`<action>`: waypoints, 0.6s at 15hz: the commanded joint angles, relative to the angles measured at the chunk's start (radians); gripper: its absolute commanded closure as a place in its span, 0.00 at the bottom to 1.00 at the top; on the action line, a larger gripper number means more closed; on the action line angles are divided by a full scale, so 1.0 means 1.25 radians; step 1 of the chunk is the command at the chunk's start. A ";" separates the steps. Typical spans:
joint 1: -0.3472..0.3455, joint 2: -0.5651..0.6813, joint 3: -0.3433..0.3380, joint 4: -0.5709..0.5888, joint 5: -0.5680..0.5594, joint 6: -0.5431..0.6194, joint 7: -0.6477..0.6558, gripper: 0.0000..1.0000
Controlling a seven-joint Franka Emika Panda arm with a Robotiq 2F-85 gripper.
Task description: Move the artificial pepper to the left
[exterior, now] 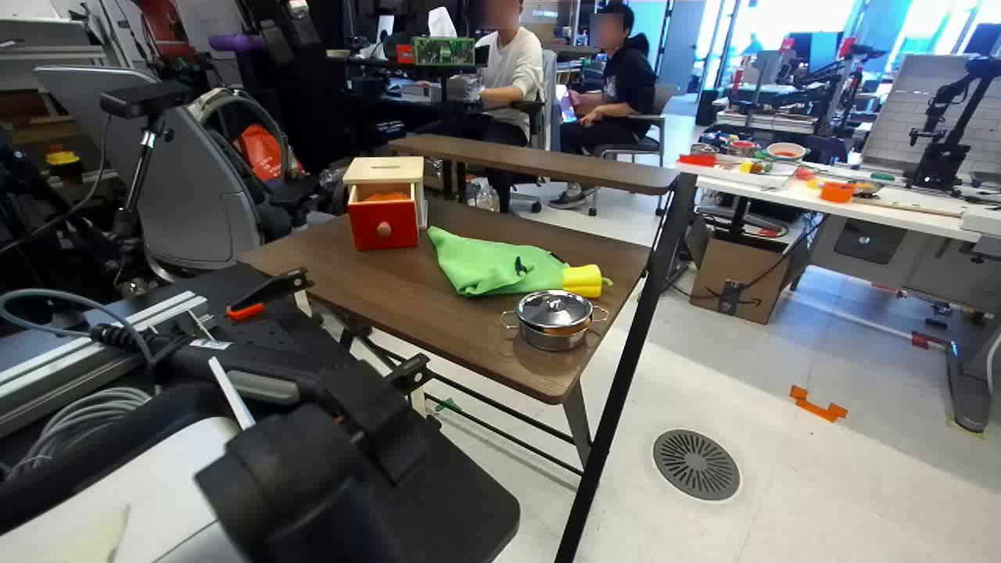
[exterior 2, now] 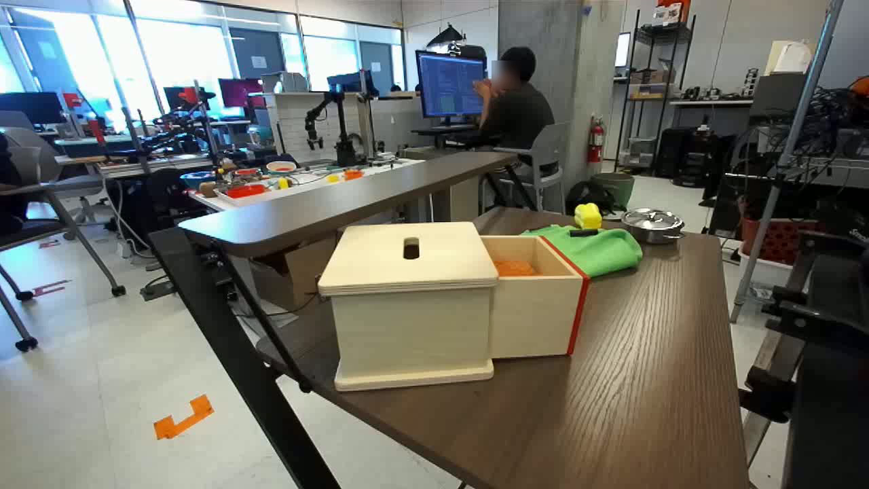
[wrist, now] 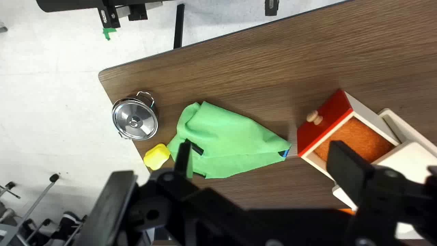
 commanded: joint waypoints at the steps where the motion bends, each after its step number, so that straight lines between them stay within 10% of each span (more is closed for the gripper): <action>1: 0.025 0.005 -0.025 0.001 -0.015 -0.003 0.011 0.00; 9: -0.042 0.124 -0.054 0.035 -0.141 0.113 0.141 0.00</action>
